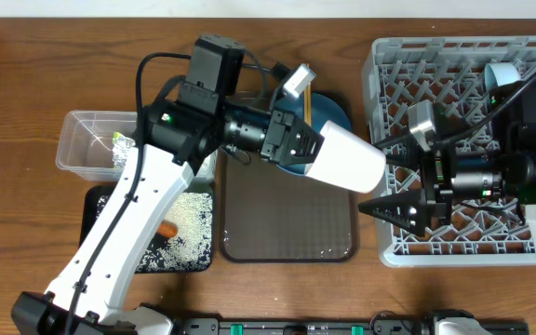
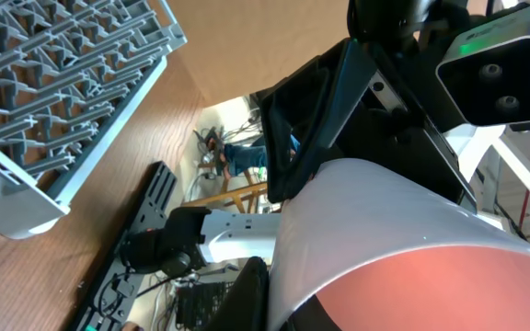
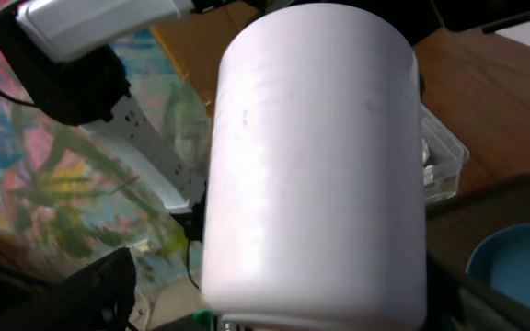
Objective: Sort waste into correct bins and load items into the dishwasher rack
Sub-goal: 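Hand the pink cup from the left gripper toward the right gripper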
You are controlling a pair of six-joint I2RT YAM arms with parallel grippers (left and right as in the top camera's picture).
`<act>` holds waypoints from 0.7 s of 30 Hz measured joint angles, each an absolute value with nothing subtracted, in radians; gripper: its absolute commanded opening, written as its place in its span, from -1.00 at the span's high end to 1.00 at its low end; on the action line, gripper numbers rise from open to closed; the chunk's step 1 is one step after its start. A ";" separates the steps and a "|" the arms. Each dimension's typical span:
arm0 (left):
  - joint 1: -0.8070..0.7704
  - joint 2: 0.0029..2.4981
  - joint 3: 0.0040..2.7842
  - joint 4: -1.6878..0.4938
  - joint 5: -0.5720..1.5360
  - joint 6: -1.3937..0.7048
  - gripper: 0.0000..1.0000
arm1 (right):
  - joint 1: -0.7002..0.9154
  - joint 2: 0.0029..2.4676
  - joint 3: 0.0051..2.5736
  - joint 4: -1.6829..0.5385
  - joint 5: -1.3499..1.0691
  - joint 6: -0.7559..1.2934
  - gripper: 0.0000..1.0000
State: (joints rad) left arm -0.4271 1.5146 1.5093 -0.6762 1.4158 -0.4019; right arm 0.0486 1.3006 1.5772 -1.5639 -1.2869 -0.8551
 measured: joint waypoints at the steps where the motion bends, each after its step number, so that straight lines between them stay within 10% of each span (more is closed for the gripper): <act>1: -0.432 1.515 1.509 -0.676 1.415 -0.402 0.88 | 0.053 1.301 1.577 -1.562 -1.285 -0.855 -0.69; 21: -0.456 1.515 1.509 -0.692 1.399 -0.392 0.66 | 0.056 1.301 1.577 -1.533 -1.261 -0.855 0.09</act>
State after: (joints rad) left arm -0.4557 1.5146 1.5093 -0.6918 1.3987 -0.3916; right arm 0.0559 1.3006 1.5772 -1.5330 -1.2613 -0.8555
